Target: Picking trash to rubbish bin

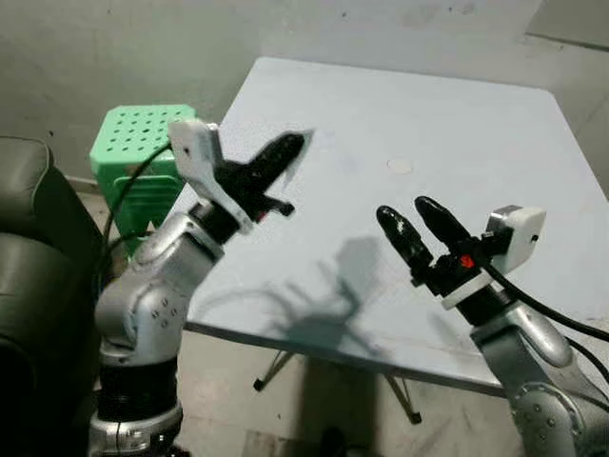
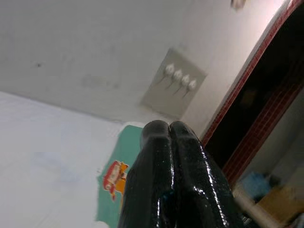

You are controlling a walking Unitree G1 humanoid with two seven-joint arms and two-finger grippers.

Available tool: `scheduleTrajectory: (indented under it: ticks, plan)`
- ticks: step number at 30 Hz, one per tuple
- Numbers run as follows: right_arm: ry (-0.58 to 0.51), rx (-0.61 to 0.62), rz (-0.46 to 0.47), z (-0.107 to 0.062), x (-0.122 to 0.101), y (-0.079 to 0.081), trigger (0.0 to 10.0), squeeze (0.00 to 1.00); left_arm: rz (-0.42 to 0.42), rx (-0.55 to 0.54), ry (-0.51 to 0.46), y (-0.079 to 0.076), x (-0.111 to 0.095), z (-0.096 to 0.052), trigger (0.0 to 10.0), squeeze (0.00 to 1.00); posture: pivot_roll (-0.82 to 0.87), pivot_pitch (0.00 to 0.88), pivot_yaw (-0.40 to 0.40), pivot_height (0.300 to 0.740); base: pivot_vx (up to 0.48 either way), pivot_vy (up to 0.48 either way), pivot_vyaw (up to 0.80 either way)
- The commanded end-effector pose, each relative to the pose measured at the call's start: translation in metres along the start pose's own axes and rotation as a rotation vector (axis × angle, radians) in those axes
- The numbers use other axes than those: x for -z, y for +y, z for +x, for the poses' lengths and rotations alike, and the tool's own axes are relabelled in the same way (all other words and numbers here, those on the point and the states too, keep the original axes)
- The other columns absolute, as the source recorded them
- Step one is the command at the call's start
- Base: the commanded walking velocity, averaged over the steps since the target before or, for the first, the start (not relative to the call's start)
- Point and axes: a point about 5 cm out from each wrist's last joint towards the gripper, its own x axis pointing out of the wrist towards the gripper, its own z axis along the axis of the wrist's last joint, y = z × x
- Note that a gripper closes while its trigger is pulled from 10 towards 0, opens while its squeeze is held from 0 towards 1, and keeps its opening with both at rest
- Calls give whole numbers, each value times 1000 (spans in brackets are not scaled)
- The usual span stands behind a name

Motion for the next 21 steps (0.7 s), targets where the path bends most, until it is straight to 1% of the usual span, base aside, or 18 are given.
scheduleTrajectory:
  ticks: [1, 2, 5, 6, 8, 9, 10, 11, 12, 17, 20, 21]
  plan:
    - [-10, 13, -21, 0, -1, -1, 10000, 1000, -48, -14, -16, 3, -3, 2, 10000, 0, -52, 142, -41, 740, 0, 0, 0]
    - [-12, 14, -21, 0, -1, -1, 10000, 1000, -45, -14, -17, 3, -4, 2, 10000, 0, -53, 137, -40, 740, 0, 0, 0]
    - [-21, 16, -21, 1, 0, -1, 10000, 1000, -77, -12, -35, 4, -7, 4, 10000, 0, -57, 131, -37, 740, 0, 0, 0]
    - [-28, 27, -24, 1, -1, -2, 10000, 1000, -113, -16, -54, 6, -11, 5, 10000, 0, -58, 127, -37, 740, 0, 0, 0]
    - [-33, 34, -31, 1, -2, -3, 10000, 1000, -137, -12, -68, 6, -13, 6, 10000, 0, -58, 127, -36, 740, 0, 0, 0]
    - [-39, 36, -32, 1, -2, -4, 10000, 1000, -169, -7, -79, 6, -15, 6, 10000, 0, -58, 125, -36, 740, 0, 0, 0]
    - [-39, 36, -32, 1, -2, -4, 10000, 1000, -169, -7, -79, 6, -15, 6, 10000, 0, -58, 125, -36, 740, 0, 0, 0]
    - [-42, 38, -40, 1, -2, -5, 10000, 1000, -198, -10, -93, 8, -17, 7, 10000, 0, -58, 118, -36, 740, 0, 0, 0]
    - [-46, 40, -46, 1, -3, -5, 10000, 1000, -198, -10, -96, 8, -18, 7, 10000, 0, -56, 116, -36, 740, 0, 0, 0]
    - [-59, 29, -41, 5, -3, -4, 10000, 1000, -225, 41, -60, 0, -10, 11, 10000, 0, -52, 114, -40, 740, 0, 0, 0]
    - [-61, 25, -43, 7, -4, -4, 10000, 1000, -279, 71, -59, -5, -8, 13, 10000, 0, -51, 118, -41, 740, 0, 0, 0]
    - [-64, 23, -43, 7, -4, -4, 10000, 1000, -270, 75, -51, -7, -6, 14, 10000, 0, -50, 119, -42, 740, 0, 0, 0]
